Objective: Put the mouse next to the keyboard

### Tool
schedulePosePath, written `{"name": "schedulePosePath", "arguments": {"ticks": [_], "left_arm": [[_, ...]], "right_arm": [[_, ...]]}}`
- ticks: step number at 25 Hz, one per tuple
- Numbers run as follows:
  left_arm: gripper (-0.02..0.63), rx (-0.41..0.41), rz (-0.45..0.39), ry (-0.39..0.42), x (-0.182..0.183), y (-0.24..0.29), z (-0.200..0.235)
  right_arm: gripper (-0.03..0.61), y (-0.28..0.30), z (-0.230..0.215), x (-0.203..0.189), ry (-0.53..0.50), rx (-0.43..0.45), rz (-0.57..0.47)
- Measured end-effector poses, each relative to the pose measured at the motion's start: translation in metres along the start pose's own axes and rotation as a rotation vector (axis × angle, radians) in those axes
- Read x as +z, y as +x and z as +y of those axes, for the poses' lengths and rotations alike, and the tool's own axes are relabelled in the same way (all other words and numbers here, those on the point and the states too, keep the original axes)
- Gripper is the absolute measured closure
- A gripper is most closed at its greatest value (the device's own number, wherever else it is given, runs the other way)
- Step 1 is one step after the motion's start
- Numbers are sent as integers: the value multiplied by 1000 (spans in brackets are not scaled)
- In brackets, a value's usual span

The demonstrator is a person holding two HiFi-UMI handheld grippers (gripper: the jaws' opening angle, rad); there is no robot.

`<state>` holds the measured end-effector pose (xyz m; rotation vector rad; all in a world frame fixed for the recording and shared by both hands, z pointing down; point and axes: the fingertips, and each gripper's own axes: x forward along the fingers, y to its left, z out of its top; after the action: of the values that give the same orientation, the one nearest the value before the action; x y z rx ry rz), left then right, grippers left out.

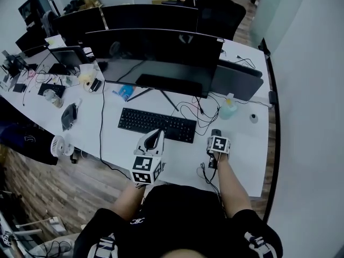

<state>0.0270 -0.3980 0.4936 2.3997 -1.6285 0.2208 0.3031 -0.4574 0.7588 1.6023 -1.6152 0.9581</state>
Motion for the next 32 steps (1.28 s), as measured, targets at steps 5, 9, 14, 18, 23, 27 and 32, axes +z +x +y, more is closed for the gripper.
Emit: {"name": "schedulePosePath", "arguments": {"ticks": [5,9,14,18,23,27,32], "left_arm": [[601,3,-18,0,5,-4,5],[601,-2,-32,5,12,-3,8],[601,-8,-47,14,20,-2,11],[601,-12,-60,25,27,0,12],[601,-19,-61,37,31,4,9],[601,-40,-61,46,33,7,2],[601,-56,-62,46,32,8,-5]], "right_arm": [[247,-39,5,27,25,30,-198],[375,-95,10,68,37,55,-482],[527,-193,18,124,22,59,-831],[561,-256,26,146,6,62,-998],[565,-307,42,149,-55,124,-1111],[566,-314,55,141,-88,138,-1114],[565,-312,58,134,-80,130,-1097]]}}
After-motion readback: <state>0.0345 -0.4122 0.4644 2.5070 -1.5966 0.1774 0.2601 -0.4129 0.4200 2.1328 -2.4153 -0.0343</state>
